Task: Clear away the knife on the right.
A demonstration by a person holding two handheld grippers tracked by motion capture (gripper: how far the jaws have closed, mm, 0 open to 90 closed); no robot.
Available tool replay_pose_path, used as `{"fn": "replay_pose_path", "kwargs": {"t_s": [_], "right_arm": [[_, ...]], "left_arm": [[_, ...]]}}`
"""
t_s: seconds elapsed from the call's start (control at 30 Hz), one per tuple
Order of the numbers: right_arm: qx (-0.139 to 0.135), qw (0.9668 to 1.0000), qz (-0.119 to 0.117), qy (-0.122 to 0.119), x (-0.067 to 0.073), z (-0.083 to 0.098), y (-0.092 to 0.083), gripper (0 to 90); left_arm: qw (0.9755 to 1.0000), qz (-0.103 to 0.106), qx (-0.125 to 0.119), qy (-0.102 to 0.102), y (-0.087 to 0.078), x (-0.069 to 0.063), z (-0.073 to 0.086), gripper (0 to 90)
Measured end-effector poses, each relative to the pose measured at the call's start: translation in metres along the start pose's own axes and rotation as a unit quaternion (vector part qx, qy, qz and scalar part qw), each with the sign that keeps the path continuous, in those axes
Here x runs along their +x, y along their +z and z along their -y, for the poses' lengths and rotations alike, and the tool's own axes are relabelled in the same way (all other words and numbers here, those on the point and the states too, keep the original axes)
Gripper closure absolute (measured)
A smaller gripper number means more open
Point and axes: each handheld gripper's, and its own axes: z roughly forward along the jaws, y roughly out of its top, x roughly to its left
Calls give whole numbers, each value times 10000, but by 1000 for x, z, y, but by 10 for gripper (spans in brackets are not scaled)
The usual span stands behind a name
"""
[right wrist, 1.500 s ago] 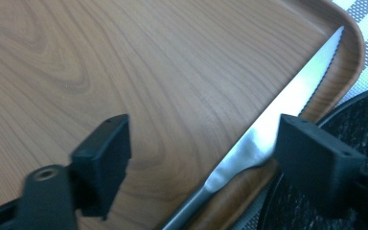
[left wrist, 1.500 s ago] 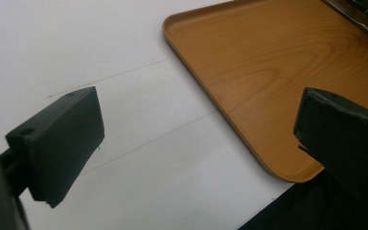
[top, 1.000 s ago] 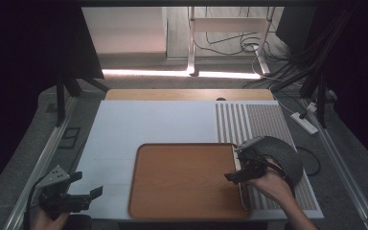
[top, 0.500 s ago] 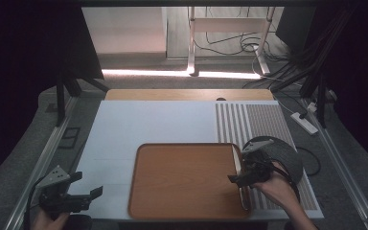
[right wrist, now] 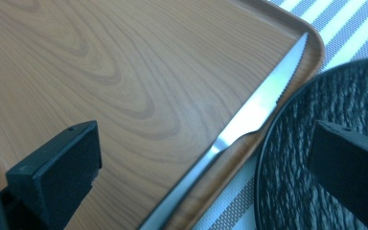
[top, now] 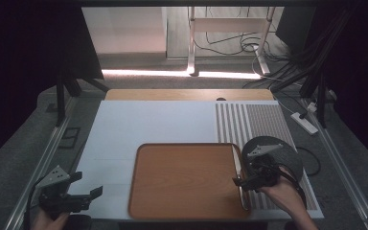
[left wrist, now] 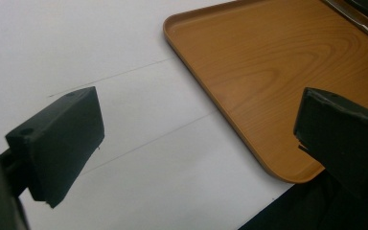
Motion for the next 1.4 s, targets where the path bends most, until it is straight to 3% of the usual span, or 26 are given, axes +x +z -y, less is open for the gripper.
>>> {"fn": "replay_pose_path", "kwargs": {"t_s": [0.8, 1.4], "right_arm": [[-378, 9981, 299, 388, -8, 34, -34, 0], [-593, 9954, 350, 666, -13, 55, -52, 0]], "left_arm": [[10000, 5, -18, -22, 0, 0, 0, 33], [10000, -12, 1, -39, 0, 0, 0, 33]]}}
